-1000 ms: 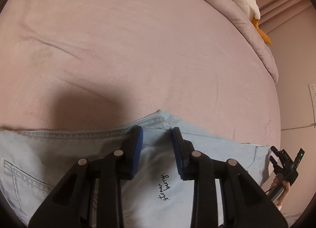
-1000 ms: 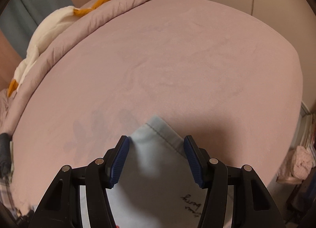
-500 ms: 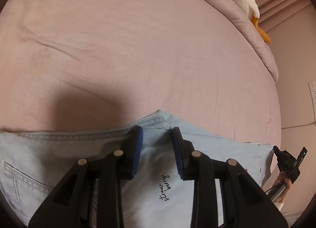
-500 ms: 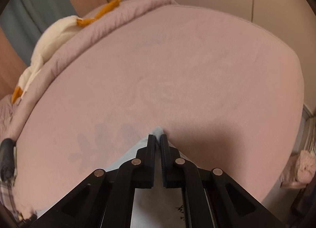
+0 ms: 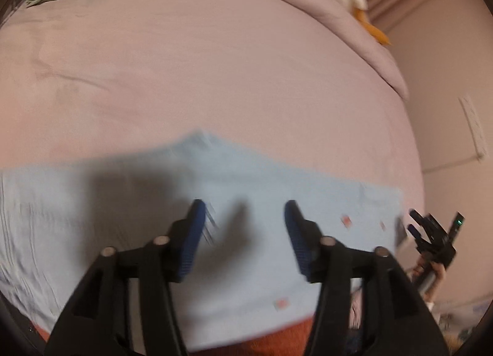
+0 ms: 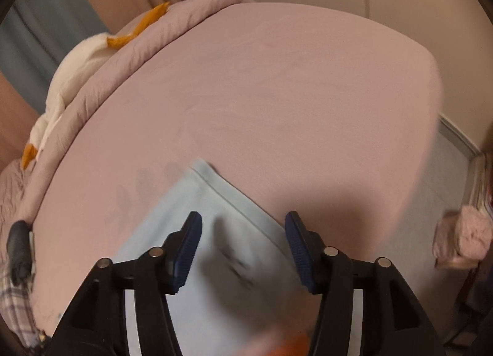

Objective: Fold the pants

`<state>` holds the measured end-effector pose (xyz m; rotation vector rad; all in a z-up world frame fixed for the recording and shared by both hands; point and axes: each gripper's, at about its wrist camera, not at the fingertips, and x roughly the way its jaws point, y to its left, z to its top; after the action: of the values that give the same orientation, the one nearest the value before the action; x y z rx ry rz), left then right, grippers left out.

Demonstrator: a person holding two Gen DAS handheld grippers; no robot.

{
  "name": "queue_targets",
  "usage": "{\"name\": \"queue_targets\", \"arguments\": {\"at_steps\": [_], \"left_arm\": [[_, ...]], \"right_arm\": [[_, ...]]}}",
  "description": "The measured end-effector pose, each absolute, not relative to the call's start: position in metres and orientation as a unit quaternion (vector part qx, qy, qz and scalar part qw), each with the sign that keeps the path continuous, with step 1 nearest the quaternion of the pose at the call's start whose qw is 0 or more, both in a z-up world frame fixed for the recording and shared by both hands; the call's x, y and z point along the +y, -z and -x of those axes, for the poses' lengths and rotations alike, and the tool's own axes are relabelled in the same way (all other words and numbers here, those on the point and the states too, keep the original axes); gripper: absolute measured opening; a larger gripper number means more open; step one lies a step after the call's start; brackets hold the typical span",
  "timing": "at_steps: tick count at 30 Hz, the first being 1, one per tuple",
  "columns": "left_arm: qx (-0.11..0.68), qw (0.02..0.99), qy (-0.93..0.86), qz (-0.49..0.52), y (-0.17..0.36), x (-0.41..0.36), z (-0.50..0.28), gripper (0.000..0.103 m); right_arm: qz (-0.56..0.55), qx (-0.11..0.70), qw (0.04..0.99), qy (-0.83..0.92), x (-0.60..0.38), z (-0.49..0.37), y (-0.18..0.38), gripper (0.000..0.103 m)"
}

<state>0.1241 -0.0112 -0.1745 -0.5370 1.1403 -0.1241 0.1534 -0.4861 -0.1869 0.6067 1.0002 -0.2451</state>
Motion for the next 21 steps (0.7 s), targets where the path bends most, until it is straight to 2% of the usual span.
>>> {"name": "queue_targets", "arguments": {"at_steps": [4,5,7,8,15,21], "left_arm": [[0.557,0.789,0.087,0.246,0.184,-0.031,-0.098,0.054],[0.563,0.783,0.093,0.247,0.187,-0.035,-0.094,0.054],[0.575,0.774,0.101,0.246,0.195,-0.042,-0.089,0.054],[0.583,0.768,0.102,0.244,0.201,-0.046,-0.087,0.054],[0.607,0.75,0.086,0.248,0.223,-0.051,-0.093,0.053],[0.612,0.746,0.085,0.248,0.226,-0.051,-0.097,0.055]], "right_arm": [[-0.308,0.474,0.815,0.131,-0.497,-0.134,0.199,0.055],[-0.311,0.472,0.815,0.129,-0.498,-0.131,0.202,0.053],[-0.315,0.473,0.813,0.128,-0.498,-0.131,0.209,0.028],[-0.314,0.479,0.809,0.13,-0.497,-0.133,0.212,0.012],[-0.324,0.447,0.822,0.138,-0.501,-0.125,0.199,0.008],[-0.348,0.465,0.801,0.148,-0.508,-0.129,0.229,0.007]]}}
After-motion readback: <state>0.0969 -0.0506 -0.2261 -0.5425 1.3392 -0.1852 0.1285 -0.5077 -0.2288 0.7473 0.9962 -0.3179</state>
